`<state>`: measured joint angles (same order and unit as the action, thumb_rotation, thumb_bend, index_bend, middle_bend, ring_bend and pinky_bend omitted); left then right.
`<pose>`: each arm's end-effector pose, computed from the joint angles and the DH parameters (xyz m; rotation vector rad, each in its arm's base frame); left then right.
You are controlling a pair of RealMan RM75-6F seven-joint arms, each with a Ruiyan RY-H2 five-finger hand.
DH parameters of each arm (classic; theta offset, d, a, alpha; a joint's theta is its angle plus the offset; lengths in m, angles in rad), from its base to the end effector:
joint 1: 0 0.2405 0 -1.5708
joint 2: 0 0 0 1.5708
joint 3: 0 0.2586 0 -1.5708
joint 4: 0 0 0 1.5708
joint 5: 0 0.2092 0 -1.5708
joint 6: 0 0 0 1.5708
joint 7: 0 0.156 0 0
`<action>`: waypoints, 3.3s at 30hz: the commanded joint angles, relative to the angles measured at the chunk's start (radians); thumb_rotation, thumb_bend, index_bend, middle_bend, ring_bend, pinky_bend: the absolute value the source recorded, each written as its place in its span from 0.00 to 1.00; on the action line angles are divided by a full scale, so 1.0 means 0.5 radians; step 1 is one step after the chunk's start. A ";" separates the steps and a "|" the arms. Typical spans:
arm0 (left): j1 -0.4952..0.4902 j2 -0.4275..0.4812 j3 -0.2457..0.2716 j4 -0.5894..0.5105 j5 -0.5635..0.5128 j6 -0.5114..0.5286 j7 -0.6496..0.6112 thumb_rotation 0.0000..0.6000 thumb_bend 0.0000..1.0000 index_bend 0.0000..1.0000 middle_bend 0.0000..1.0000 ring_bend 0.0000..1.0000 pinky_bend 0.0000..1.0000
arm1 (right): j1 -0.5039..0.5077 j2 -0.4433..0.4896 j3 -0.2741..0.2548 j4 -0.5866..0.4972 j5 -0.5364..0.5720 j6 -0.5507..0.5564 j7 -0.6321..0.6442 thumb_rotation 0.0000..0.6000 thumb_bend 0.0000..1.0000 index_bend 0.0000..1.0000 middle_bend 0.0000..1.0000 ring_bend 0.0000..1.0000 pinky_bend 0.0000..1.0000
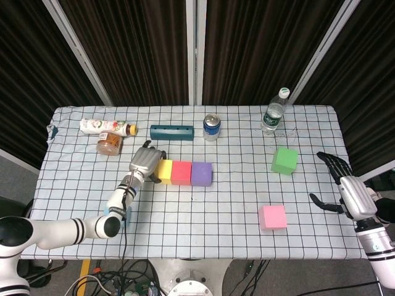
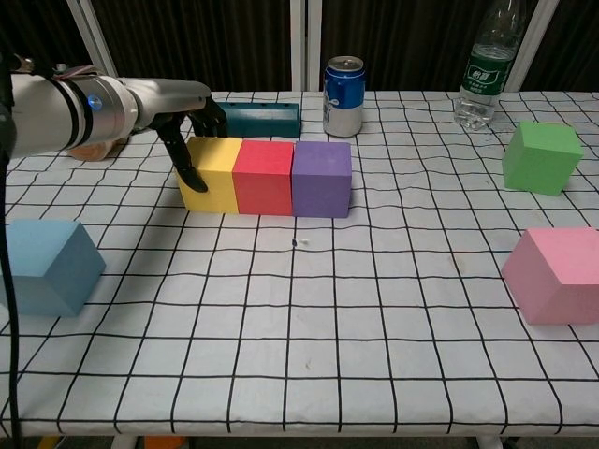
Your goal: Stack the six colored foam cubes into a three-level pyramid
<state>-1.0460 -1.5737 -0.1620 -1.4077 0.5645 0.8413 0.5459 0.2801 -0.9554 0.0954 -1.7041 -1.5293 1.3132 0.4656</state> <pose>-0.1092 0.4055 -0.0399 -1.8784 -1.0551 -0.6868 -0.2626 -0.2562 0.1848 1.4526 -1.1917 1.2548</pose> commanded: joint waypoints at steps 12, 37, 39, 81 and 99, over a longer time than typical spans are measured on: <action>-0.014 -0.002 0.004 -0.007 -0.011 -0.020 -0.011 1.00 0.00 0.31 0.36 0.27 0.07 | 0.019 -0.004 -0.007 0.043 -0.026 -0.025 0.057 1.00 0.24 0.00 0.06 0.00 0.00; 0.185 0.298 -0.173 -0.359 0.391 0.017 -0.551 1.00 0.00 0.13 0.08 0.01 0.00 | 0.009 -0.003 -0.012 0.061 -0.046 0.024 0.085 1.00 0.26 0.00 0.06 0.00 0.00; 0.254 0.365 -0.198 -0.400 0.501 0.069 -0.665 1.00 0.00 0.13 0.08 0.01 0.00 | 0.007 -0.002 -0.013 0.057 -0.046 0.026 0.080 1.00 0.26 0.00 0.06 0.00 0.00; 1.143 1.031 0.468 -0.946 1.624 0.353 -0.956 1.00 0.00 0.18 0.16 0.06 0.00 | 0.057 -0.025 0.004 0.002 -0.009 -0.045 -0.013 1.00 0.26 0.00 0.06 0.00 0.00; 1.154 0.714 0.435 -0.767 1.386 0.353 -0.434 1.00 0.00 0.29 0.25 0.11 0.00 | 0.063 -0.037 0.000 0.033 -0.021 -0.049 0.026 1.00 0.26 0.00 0.06 0.00 0.00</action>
<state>-0.4691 -1.1974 0.0641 -1.8070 1.2732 1.0100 0.3114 0.3116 -0.9736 0.0953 -1.6876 -1.5397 1.2884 0.4790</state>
